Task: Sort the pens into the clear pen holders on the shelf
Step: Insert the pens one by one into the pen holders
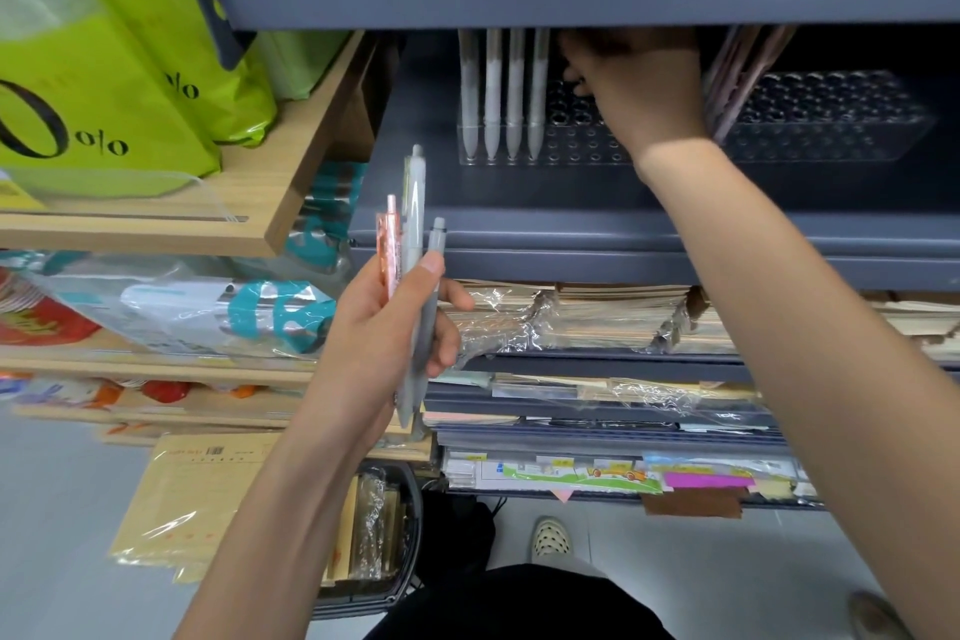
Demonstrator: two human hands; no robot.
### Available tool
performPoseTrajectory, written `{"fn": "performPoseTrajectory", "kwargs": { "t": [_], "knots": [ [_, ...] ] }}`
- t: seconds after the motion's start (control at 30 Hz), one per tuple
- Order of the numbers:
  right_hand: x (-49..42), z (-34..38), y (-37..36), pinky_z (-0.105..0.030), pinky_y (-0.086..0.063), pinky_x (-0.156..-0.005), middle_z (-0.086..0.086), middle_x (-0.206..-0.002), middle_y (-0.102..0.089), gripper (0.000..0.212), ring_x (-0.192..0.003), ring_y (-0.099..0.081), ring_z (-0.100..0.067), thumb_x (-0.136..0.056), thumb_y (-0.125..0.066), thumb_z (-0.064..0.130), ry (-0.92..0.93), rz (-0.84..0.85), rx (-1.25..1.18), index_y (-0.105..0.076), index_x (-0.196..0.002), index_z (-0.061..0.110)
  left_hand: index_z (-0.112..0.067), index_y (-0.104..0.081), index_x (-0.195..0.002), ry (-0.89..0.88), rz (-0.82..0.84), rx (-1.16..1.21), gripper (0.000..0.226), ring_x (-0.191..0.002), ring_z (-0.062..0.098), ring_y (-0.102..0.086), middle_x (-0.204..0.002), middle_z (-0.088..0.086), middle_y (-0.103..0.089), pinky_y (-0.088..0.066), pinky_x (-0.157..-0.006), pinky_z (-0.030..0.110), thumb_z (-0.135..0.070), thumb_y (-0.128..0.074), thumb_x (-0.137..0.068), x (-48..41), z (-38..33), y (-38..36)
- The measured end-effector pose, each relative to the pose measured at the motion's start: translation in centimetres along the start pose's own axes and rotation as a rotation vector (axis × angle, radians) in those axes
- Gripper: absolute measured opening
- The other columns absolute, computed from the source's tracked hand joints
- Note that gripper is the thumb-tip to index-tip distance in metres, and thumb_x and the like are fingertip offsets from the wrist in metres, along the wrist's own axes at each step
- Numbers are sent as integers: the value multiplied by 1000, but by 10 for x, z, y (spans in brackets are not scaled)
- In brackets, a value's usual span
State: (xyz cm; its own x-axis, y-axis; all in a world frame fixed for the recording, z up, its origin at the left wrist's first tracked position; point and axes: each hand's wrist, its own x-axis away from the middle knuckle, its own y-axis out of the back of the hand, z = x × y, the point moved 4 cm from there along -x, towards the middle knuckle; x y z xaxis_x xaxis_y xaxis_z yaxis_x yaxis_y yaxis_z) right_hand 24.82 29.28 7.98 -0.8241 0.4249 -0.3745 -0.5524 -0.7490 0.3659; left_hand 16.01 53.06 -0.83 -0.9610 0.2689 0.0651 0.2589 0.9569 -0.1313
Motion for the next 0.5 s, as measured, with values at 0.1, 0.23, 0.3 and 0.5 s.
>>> {"fn": "performPoseTrajectory", "kwargs": {
  "t": [0.1, 0.23, 0.3, 0.5],
  "knots": [
    [5, -2, 9, -34, -55, -75, 0, -76, -70, 12, -60, -62, -3, -89, -62, 17, -34, -89, -91, -70, -85, 8, -10, -52, -97, 19, -9, 12, 11, -42, 15, -44, -83, 8, -69, -35, -40, 23, -18, -46, -104, 1, 0, -2],
    [33, 4, 16, -28, -46, -51, 6, -64, -69, 15, -50, -54, -7, -88, -63, 16, -45, 11, -205, -67, -76, 22, -6, -49, -96, 5, 5, 20, 11, -42, 16, -46, -81, 8, -70, -38, -40, 23, -7, -41, -103, 1, -1, -10],
    [60, 6, 13, -22, -43, -48, 4, -65, -71, 13, -50, -53, -6, -85, -68, 26, -23, 213, -200, -70, -75, 18, -5, -50, -97, -22, 32, 34, 10, -45, 19, -53, -83, 10, -73, -43, -42, 25, -6, -43, -103, 0, -2, -17],
    [99, 0, 9, -31, -51, -70, -1, -83, -74, 10, -73, -59, -8, -80, -78, 27, 40, 554, -112, -78, -86, 19, -7, -54, -101, -47, 145, 68, 8, -66, 29, -74, -91, 14, -77, -58, -56, 28, -10, -48, -103, -4, -2, -42]
  ]
}}
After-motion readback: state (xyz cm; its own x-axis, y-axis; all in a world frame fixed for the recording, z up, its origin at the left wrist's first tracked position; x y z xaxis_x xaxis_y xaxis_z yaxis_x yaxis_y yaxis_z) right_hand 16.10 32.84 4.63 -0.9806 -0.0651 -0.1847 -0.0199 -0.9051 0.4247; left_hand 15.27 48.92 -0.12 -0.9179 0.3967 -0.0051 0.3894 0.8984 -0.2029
